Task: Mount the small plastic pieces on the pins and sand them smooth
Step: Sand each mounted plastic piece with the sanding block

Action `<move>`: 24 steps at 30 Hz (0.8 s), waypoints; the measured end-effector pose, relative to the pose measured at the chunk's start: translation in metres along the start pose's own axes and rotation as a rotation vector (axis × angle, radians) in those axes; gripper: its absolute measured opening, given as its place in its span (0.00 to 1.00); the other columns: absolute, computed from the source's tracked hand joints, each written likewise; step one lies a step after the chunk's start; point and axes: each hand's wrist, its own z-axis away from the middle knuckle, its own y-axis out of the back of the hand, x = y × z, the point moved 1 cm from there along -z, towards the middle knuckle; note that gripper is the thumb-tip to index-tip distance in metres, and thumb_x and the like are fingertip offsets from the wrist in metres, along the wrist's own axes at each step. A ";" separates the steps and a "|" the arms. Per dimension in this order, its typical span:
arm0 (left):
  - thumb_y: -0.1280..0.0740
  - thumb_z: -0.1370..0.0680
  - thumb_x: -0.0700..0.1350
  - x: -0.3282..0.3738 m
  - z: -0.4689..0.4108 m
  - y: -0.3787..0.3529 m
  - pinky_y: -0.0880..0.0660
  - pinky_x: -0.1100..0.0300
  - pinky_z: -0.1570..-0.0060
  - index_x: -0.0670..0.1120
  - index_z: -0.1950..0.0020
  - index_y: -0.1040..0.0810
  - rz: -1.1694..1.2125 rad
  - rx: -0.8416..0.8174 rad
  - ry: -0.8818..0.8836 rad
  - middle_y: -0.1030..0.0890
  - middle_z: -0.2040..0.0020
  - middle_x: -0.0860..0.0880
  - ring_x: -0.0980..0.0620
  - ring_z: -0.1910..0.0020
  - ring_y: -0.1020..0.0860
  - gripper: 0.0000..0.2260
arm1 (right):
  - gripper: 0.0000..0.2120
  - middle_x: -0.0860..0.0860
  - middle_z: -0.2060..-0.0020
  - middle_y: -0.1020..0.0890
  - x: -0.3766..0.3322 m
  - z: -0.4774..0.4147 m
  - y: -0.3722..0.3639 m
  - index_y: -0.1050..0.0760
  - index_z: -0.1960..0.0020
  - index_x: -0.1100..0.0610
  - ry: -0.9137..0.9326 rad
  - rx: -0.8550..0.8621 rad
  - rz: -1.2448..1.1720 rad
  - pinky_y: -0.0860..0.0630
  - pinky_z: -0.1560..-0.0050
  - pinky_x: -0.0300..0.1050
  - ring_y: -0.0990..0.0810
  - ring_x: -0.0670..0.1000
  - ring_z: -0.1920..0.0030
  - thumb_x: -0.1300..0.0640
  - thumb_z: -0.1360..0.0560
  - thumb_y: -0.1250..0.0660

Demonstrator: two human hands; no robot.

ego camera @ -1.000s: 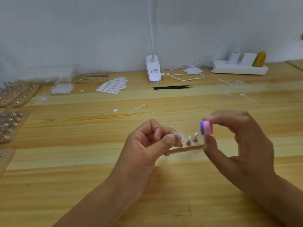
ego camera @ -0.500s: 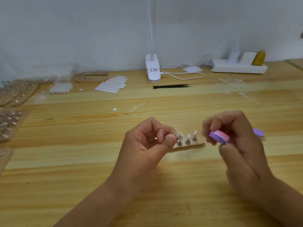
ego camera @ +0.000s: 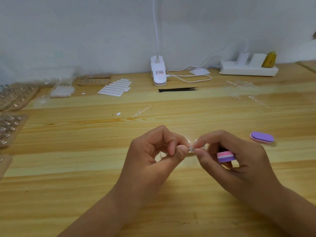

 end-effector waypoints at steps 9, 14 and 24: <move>0.26 0.28 0.38 0.008 0.007 0.000 0.24 0.63 0.54 0.46 0.65 0.28 -0.249 0.067 -0.168 0.16 0.61 0.54 0.51 0.58 0.17 0.13 | 0.08 0.44 0.72 0.28 0.002 0.006 0.000 0.18 0.55 0.60 0.085 0.008 0.094 0.34 0.63 0.24 0.29 0.43 0.70 0.56 0.24 0.32; 0.27 0.28 0.37 0.005 0.008 -0.001 0.25 0.64 0.55 0.48 0.66 0.28 -0.299 0.075 -0.185 0.17 0.63 0.52 0.51 0.59 0.18 0.13 | 0.09 0.46 0.73 0.29 0.004 0.007 -0.004 0.18 0.57 0.62 0.127 0.004 0.127 0.35 0.62 0.23 0.30 0.44 0.70 0.58 0.24 0.33; 0.27 0.30 0.34 0.002 -0.003 0.002 0.24 0.61 0.63 0.49 0.68 0.28 0.246 -0.015 0.157 0.17 0.65 0.43 0.49 0.64 0.19 0.14 | 0.12 0.39 0.67 0.28 0.009 0.002 -0.001 0.23 0.39 0.51 0.104 -0.053 -0.002 0.32 0.60 0.24 0.28 0.34 0.67 0.56 0.22 0.34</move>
